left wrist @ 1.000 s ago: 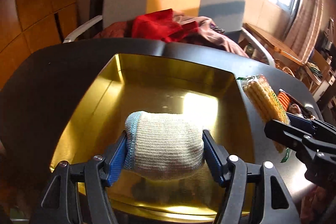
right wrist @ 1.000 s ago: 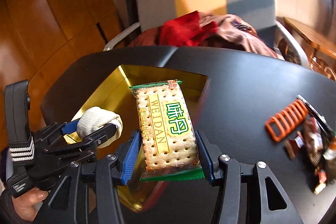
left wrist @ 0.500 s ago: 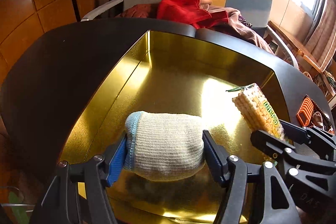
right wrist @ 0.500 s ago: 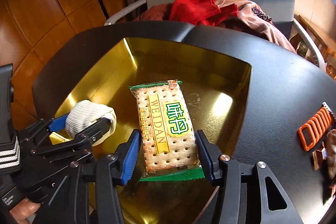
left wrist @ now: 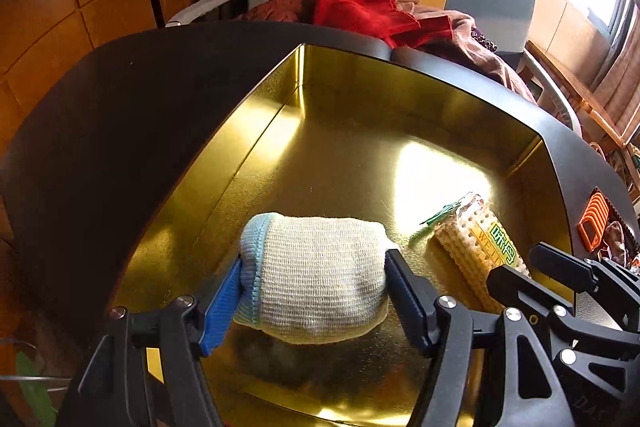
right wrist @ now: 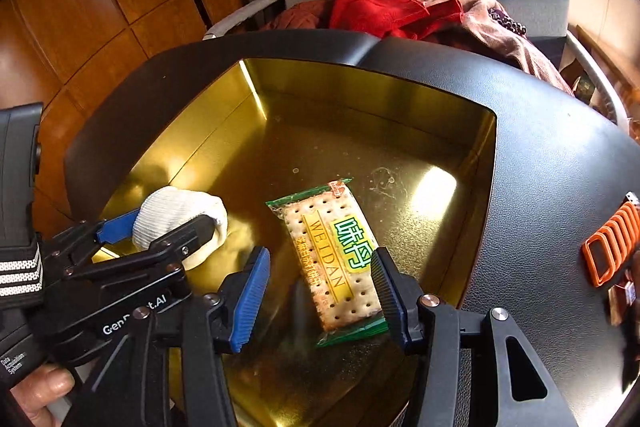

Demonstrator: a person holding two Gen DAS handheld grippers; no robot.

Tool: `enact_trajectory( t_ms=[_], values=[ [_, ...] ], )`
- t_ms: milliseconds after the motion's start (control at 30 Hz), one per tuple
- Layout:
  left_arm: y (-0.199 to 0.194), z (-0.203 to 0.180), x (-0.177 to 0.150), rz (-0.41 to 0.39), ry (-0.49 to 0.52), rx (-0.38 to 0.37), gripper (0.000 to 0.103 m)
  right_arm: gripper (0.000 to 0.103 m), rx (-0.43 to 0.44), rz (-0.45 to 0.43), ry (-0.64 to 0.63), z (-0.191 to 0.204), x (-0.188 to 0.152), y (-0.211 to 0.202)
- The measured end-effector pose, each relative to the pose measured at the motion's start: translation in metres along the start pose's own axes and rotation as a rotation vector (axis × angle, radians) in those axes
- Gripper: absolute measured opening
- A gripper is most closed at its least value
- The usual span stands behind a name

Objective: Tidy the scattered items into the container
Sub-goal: 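Open the left gripper to drop the white cloth into the tray, then grasp the orange-and-white Muffin bag with the right gripper and lift it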

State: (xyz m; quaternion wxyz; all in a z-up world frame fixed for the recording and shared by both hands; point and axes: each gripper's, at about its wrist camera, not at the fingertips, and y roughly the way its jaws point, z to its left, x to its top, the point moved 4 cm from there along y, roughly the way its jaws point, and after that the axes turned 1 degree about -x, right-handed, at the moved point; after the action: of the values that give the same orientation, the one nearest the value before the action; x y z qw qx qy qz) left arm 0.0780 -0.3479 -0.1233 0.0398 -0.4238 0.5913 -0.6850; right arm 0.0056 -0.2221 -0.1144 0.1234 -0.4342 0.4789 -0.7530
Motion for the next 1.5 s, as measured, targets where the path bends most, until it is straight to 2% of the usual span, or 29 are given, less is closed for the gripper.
enact_trajectory(
  t_ms=[167, 333, 533, 733, 1067, 1167, 1400, 1500],
  values=[
    [-0.01, 0.0, -0.001, -0.033, 0.026, 0.056, 0.071, 0.057, -0.014, -0.03, 0.001, 0.003, -0.001, -0.011],
    [-0.022, 0.002, 0.004, -0.069, 0.023, 0.066, 0.071, 0.064, -0.031, -0.061, 0.015, 0.003, -0.001, -0.023],
    [-0.048, -0.009, 0.007, -0.121, 0.032, 0.035, 0.071, 0.066, -0.051, -0.099, 0.045, -0.004, -0.005, -0.037],
    [-0.068, -0.048, 0.005, -0.14, 0.101, -0.024, 0.071, 0.068, -0.083, -0.141, 0.11, -0.032, -0.018, -0.061],
    [-0.084, -0.138, -0.018, -0.122, 0.265, -0.177, 0.071, 0.071, -0.185, -0.18, 0.323, -0.12, -0.068, -0.104],
    [-0.083, -0.164, -0.03, -0.099, 0.326, -0.226, 0.071, 0.076, -0.216, -0.2, 0.378, -0.149, -0.089, -0.118],
    [-0.073, -0.219, -0.064, -0.048, 0.481, -0.304, 0.071, 0.079, -0.293, -0.257, 0.557, -0.242, -0.144, -0.161],
    [-0.069, -0.235, -0.076, -0.017, 0.522, -0.336, 0.071, 0.08, -0.335, -0.27, 0.623, -0.284, -0.156, -0.176]
  ],
)
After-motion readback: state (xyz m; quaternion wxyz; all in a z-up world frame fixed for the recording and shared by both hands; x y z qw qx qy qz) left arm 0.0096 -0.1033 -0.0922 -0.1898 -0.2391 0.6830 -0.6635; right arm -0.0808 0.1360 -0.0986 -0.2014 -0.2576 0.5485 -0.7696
